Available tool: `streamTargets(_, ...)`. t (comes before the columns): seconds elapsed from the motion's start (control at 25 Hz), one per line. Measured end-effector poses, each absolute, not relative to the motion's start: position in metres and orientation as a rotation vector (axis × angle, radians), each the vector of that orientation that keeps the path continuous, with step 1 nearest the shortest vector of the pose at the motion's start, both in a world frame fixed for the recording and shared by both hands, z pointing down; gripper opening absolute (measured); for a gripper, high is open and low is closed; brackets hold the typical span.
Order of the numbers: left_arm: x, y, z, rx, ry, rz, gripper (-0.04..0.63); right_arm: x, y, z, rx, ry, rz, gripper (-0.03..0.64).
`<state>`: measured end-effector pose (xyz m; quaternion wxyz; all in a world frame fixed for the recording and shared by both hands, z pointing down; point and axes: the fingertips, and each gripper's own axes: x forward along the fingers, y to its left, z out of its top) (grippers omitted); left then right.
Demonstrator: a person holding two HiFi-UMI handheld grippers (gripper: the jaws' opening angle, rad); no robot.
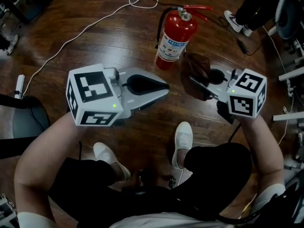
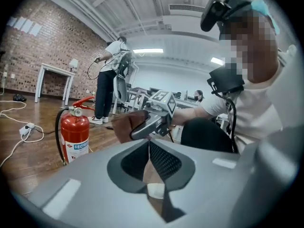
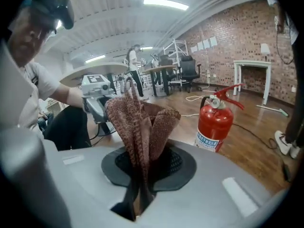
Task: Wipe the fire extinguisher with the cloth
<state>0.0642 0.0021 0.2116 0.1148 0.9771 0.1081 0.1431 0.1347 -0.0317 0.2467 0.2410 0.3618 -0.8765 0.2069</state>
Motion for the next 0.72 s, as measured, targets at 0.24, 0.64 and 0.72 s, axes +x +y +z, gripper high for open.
streamTargets(0.24,0.048,0.054,0.180,2.905,0.439,0.418,0.008,0.116,0.048,0.193,1.069,-2.438,0.523,0.063)
streamTargets(0.64,0.000,0.147,0.153,2.940,0.626,0.434,0.008,0.053,0.135,0.174,1.112,-2.484,0.408,0.063)
streamTargets(0.72,-0.006,0.160,0.158,2.957,0.673,0.439,0.008,0.047,0.148,0.174,1.129,-2.504,0.409,0.063)
